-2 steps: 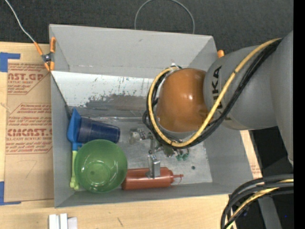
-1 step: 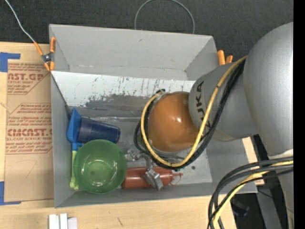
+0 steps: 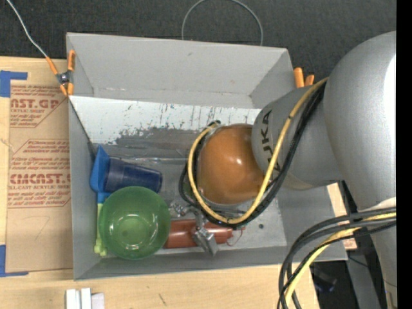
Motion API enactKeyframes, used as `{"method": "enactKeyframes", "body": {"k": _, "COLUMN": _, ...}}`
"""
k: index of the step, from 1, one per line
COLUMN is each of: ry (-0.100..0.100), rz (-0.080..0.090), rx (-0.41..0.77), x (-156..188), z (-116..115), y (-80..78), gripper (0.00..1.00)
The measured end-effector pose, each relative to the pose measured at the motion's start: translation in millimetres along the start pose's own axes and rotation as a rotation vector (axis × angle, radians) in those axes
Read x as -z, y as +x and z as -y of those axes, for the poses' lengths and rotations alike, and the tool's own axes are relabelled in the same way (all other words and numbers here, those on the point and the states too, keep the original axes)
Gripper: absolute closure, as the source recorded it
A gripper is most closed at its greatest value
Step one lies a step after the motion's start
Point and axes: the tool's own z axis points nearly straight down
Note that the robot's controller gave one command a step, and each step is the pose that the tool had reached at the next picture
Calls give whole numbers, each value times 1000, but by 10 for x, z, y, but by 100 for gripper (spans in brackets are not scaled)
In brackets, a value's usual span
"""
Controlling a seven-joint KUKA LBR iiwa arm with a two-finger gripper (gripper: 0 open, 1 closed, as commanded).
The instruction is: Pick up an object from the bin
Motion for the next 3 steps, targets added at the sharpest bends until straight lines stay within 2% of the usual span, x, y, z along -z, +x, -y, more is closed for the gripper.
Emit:
{"method": "enactKeyframes", "body": {"k": 1, "ry": 2, "rz": 2, "rx": 251, "x": -31, "z": 2, "y": 31, "gripper": 100}}
{"method": "enactKeyframes", "body": {"k": 2, "ry": 2, "rz": 2, "rx": 251, "x": -31, "z": 1, "y": 31, "gripper": 100}}
{"method": "enactKeyframes", "body": {"k": 3, "ry": 2, "rz": 5, "rx": 244, "x": 1078, "z": 42, "y": -33, "gripper": 100}}
